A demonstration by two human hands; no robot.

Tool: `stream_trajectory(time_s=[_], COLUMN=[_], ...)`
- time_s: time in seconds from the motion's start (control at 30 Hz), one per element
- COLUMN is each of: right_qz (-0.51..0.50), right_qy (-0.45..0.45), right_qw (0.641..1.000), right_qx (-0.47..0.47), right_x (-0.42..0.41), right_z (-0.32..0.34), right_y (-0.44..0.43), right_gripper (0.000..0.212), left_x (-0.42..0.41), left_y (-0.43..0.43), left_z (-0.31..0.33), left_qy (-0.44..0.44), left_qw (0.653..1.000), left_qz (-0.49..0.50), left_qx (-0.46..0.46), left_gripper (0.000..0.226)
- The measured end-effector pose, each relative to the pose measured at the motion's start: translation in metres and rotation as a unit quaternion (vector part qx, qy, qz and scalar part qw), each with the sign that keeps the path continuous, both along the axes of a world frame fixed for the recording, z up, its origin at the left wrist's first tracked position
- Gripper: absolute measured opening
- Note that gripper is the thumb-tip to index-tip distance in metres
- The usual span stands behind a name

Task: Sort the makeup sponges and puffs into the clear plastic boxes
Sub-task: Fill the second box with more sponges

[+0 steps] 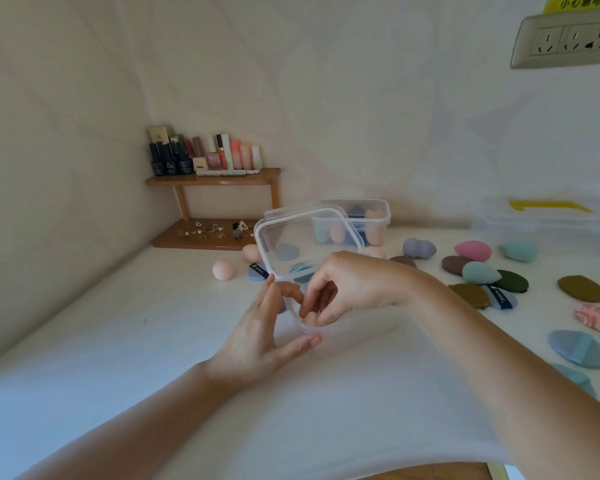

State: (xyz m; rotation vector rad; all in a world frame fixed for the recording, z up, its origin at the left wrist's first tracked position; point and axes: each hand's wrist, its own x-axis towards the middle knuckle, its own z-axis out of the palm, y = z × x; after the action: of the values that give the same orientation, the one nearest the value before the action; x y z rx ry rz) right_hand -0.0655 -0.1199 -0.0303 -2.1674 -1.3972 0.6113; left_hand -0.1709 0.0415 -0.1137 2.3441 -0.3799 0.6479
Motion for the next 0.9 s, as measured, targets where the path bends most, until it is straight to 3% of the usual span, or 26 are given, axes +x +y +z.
stream_trajectory(time_s=[0.1,0.27,0.33,0.43,0.5,0.63,0.83,0.9], right_qz=[0.015,-0.004,-0.097,-0.276,-0.329,-0.326,-0.340,-0.323], right_qy=[0.137,0.200,0.172,0.039,-0.035,-0.073,-0.069,-0.100], right_qw=[0.990,0.978,0.964,0.909,0.904,0.936,0.933,0.940], right_qx=[0.042,0.061,0.176,0.310,0.271,0.107,0.096,0.042], right_x=[0.005,0.016,0.033,0.074,0.098,0.116,0.121,0.120], right_z=[-0.002,0.003,0.008,-0.002,-0.019,-0.047,-0.050,-0.048], right_y=[0.001,-0.006,-0.012,-0.018,-0.018,-0.018,-0.010,-0.013], right_gripper=[0.029,0.008,0.005,0.007,0.010,0.023,0.017,0.016], left_x=[0.000,0.001,0.001,0.003,0.004,0.005,0.007,0.008], left_y=[0.002,0.000,-0.001,0.000,0.002,0.003,0.001,0.000], left_z=[0.000,0.002,0.004,0.007,0.008,0.013,0.025,0.027], left_qy=[-0.008,-0.027,-0.041,-0.054,-0.046,-0.033,0.034,0.059], left_qw=[1.000,0.999,0.998,0.995,0.993,0.981,0.978,0.978], left_qz=[0.009,-0.002,-0.008,-0.002,0.014,0.014,0.026,0.027], left_qx=[0.002,0.029,0.044,0.082,0.112,0.190,0.206,0.198], left_gripper=[0.048,0.037,0.036,0.034,0.034,0.034,0.043,0.042])
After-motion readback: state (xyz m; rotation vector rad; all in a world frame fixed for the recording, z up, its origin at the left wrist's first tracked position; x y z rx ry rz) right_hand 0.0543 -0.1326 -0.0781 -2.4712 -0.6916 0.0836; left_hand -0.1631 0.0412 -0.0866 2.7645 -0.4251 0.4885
